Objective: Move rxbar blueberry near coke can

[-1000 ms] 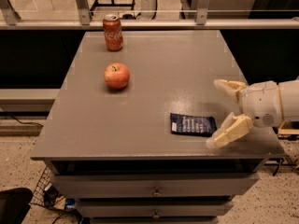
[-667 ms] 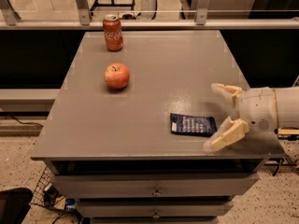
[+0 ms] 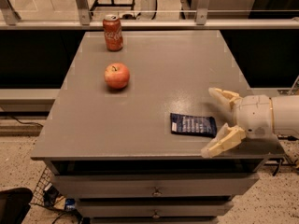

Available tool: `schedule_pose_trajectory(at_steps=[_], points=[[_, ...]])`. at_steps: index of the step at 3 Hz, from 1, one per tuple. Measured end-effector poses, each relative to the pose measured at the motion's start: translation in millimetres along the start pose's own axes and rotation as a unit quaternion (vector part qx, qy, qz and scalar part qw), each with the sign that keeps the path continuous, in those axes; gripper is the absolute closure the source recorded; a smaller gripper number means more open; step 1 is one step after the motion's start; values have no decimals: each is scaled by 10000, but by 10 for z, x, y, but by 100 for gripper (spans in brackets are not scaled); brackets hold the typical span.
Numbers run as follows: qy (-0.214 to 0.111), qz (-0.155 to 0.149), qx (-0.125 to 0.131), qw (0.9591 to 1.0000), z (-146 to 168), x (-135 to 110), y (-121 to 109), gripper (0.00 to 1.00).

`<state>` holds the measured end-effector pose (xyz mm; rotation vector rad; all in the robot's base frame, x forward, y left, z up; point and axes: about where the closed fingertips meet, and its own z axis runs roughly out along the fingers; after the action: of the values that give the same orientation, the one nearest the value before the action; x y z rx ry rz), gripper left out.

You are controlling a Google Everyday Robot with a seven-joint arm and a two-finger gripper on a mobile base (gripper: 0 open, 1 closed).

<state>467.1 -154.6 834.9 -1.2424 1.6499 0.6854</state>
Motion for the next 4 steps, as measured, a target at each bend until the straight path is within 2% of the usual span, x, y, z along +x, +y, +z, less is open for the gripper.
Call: schedule_pose_trajectory(at_steps=[1,2,4], points=[[60,-18,19,10000,40,58,-3,0],[74,69,23,9999,81,130,-40,15],[96,118,30,9999,122,150,-61,63]])
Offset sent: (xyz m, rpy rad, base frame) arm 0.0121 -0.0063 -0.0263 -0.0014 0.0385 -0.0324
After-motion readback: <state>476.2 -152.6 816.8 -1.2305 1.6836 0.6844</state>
